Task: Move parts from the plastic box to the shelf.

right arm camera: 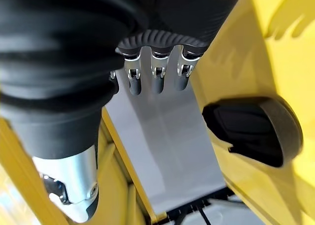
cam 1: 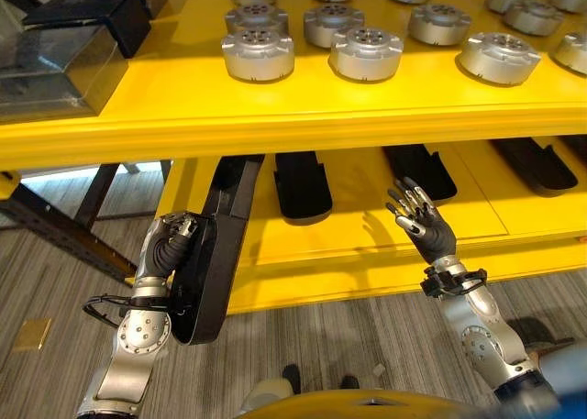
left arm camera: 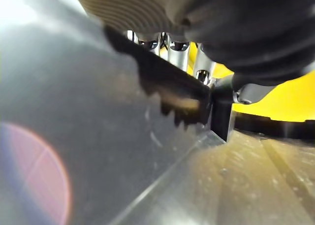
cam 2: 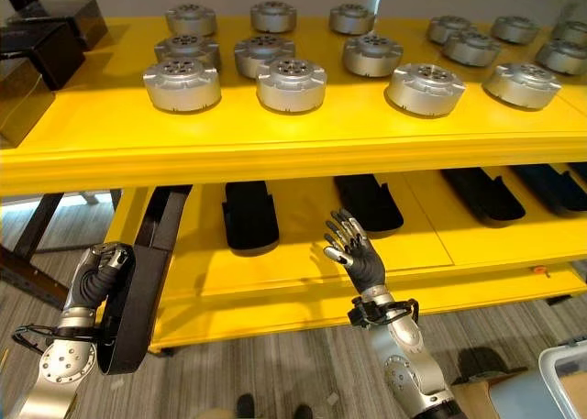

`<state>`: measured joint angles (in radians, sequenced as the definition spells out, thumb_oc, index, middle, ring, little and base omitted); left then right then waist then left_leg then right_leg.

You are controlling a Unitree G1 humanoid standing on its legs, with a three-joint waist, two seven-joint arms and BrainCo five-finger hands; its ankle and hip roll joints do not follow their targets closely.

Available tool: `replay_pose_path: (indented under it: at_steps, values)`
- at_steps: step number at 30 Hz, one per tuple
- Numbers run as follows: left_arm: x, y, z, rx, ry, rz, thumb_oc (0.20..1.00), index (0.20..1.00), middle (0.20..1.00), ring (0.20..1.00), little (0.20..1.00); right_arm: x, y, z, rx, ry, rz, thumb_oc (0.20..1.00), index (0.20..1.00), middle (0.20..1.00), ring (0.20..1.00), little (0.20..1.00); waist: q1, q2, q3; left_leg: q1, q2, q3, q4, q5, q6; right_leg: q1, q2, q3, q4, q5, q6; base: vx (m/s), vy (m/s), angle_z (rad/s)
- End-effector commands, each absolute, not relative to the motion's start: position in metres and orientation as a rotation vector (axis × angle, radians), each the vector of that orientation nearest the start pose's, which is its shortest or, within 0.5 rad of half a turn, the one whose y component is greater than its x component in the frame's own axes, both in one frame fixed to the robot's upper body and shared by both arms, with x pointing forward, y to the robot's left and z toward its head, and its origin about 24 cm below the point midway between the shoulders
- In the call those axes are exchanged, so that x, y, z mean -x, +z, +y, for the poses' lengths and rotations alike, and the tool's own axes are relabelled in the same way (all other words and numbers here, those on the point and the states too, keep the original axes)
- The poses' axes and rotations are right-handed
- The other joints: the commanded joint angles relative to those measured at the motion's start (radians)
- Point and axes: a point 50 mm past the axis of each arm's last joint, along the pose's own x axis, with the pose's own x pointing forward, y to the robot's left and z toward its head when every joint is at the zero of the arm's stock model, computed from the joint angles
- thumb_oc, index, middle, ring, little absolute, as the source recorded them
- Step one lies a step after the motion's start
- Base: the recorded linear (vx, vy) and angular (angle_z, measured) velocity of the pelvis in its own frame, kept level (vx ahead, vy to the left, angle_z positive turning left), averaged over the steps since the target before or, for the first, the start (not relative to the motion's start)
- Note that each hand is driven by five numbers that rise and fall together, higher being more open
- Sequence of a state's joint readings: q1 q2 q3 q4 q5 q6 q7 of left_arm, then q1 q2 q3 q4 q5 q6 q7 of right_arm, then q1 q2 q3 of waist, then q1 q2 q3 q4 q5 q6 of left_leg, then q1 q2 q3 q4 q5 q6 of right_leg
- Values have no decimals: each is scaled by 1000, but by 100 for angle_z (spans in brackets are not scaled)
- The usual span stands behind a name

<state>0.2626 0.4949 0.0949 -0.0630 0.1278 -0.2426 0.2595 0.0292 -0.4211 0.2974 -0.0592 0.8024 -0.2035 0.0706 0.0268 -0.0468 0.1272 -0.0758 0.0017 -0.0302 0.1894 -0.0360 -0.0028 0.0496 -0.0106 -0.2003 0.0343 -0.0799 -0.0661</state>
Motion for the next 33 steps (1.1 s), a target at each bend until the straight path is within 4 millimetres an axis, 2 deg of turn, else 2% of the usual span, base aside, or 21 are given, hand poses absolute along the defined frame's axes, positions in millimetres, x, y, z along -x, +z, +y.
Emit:
replay_pose_path:
  at_steps: [1,2,3,4,5,7,9,11,12,17,19,21,26,33]
  values:
    - [-213,104,268,-593,285,-336,200,200,200,200,200,-249,82,-155,-431,344,-190,1000,1000,1000,1000,1000,-10,-40,1,29,135,-15,30,-29,-56,-30,-41,68,84,35,112,-14,77,-6]
    - [-213,104,268,-593,286,-337,200,200,200,200,200,-249,82,-155,-431,344,-191,1000,1000,1000,1000,1000,-9,-40,2,34,136,-15,22,-26,-58,-30,-40,69,86,34,111,8,102,-17]
    - [-217,105,267,-580,289,-341,200,200,200,200,200,-250,78,-153,-441,344,-171,1000,1000,1000,1000,1000,-16,-28,-5,41,207,-24,-28,28,-70,-42,-53,65,104,22,122,19,114,-15]
    - [-220,104,265,-570,283,-339,200,200,200,200,200,-250,78,-153,-440,339,-171,1000,1000,1000,1000,1000,-25,-20,-8,48,230,-1,-53,49,-78,-46,-60,56,108,19,123,19,114,-18]
    - [-220,104,265,-569,283,-340,200,200,200,200,200,-250,78,-153,-439,339,-172,1000,1000,1000,1000,1000,-25,-18,-8,52,231,-1,-62,54,-80,-46,-59,55,109,19,122,66,134,3]
    - [-225,98,263,-543,271,-315,200,200,200,200,200,-247,74,-156,-438,325,-160,1000,1000,1000,1000,1000,-42,19,-31,96,276,48,-154,93,-107,-43,-64,37,118,10,128,102,177,22]
    - [-235,98,261,-554,274,-320,200,200,200,200,200,-245,70,-155,-446,319,-150,1000,1000,1000,1000,1000,-45,24,-35,114,254,52,-157,72,-110,-22,-82,25,107,17,135,96,160,17]
    - [-244,101,258,-566,277,-333,200,200,200,200,200,-244,68,-152,-453,322,-143,1000,1000,1000,1000,1000,-48,13,-34,118,241,68,-145,58,-110,-4,-93,22,99,23,142,86,139,22]
    - [-255,107,254,-579,282,-359,200,200,200,200,200,-245,67,-147,-457,332,-136,1000,1000,1000,1000,1000,-49,5,-32,124,222,80,-140,42,-106,3,-108,30,90,32,157,50,112,34]
    - [-279,118,244,-592,278,-402,200,200,200,200,200,-248,68,-137,-469,358,-130,1000,1000,1000,1000,1000,-52,-12,-19,108,196,107,-100,9,-97,-14,-137,47,89,46,176,-2,102,-3]
    - [-299,127,229,-582,263,-430,200,200,200,200,200,-250,71,-129,-476,380,-131,1000,1000,1000,1000,1000,-63,-28,-4,68,182,117,-49,-11,-94,-39,-153,54,100,53,184,-62,66,-23]
    - [-303,129,226,-576,263,-435,200,200,200,200,200,-251,71,-128,-476,383,-132,1000,1000,1000,1000,1000,-65,-30,-2,58,179,118,-38,-16,-94,-45,-157,56,102,54,186,-37,47,-7]
    - [-329,133,203,-499,263,-421,200,200,200,200,200,-253,75,-113,-489,432,-130,1000,1000,1000,1000,1000,-87,-45,21,12,170,125,19,-35,-88,-87,-160,78,129,61,188,-43,30,-11]
    - [-347,133,204,-461,328,-360,200,200,200,200,200,-252,80,-104,-502,477,-130,1000,1000,1000,1000,1000,-108,-50,50,-33,177,134,78,-52,-89,-145,-152,103,177,57,185,-54,2,-8]
